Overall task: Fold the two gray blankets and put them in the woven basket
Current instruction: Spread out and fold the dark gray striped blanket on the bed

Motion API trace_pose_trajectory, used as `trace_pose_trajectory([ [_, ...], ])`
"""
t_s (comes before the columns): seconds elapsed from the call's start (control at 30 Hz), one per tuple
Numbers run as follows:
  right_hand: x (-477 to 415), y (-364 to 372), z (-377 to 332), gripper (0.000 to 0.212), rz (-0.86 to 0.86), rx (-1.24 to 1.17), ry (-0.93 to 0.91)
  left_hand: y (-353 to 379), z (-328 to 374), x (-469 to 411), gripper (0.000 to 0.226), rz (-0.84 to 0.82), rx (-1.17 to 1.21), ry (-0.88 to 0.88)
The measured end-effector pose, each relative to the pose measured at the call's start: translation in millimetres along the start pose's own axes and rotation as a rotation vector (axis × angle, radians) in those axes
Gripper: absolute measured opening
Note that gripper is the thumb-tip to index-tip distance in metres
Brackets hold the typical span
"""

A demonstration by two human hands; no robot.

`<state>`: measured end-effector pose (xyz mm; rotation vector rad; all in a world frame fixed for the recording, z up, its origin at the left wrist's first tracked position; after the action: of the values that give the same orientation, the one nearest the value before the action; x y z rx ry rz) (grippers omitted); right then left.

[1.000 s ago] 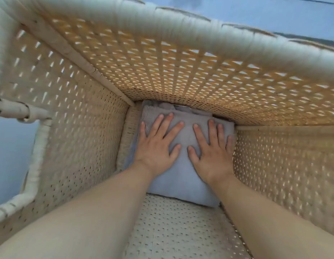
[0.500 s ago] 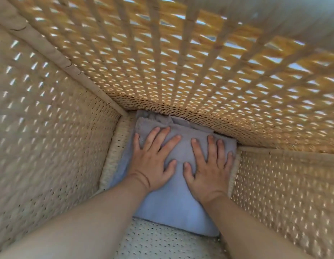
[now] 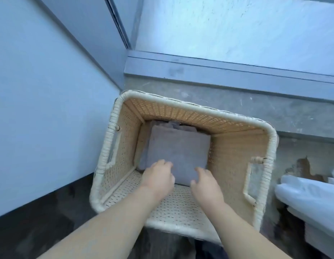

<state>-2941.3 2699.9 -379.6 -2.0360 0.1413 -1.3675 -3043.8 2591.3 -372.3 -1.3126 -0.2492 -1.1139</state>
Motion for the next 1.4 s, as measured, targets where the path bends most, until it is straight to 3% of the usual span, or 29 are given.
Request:
trace_pose_trajectory([
  [0.13, 99, -64, -16, 0.021, -0.035, -0.111, 0.027, -69, 30, 93, 0.023, 0.005, 0.128, -0.034],
  [0.23, 172, -132, -48, 0.019, -0.022, -0.208, -0.039, -149, 64, 156, 0.026, 0.097, 0.239, -0.033],
  [0.47, 322, -280, -129, 0.019, 0.103, -0.457, -0.348, -346, 117, 315, 0.023, 0.564, 0.487, -0.019],
  [0.6, 377, -299, -121, 0.022, 0.031, -0.369, -0.372, -373, 112, 433, 0.023, 0.807, 0.665, -0.076],
  [0.8, 430, -283, -114, 0.021, -0.129, 0.056, -0.487, -302, 45, 591, 0.028, 1.088, 0.954, -0.465],
  [0.97, 494, -225, -168, 0.023, -0.204, 0.297, -0.683, -200, -21, 720, 0.031, 1.253, 1.11, -0.806],
  [1.07, 548, -158, -211, 0.021, -0.287, 0.451, -0.841, -126, -49, 788, 0.02, 1.334, 1.218, -0.957],
  [1.17, 622, -70, -253, 0.026, -0.377, 0.594, -0.994, -47, -71, 845, 0.027, 1.419, 1.306, -1.119],
  [1.27, 718, 33, -290, 0.028, -0.505, 0.693, -1.157, 30, -88, 893, 0.029, 1.41, 1.382, -1.26],
  [1.4, 853, 153, -327, 0.033, -0.75, 0.639, -1.323, 119, -109, 943, 0.028, 1.368, 1.458, -1.417],
])
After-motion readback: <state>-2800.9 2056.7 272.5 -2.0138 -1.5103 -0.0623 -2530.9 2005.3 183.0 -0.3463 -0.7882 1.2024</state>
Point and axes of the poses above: each hand's wrist, its own x-axis away from the middle knuckle, its own y-axis out of the palm, z = x × y, the point moved 5 cm from there along -x, towards the middle knuckle, and after that the axes turned 1 degree about y, right-handed, at the moved point
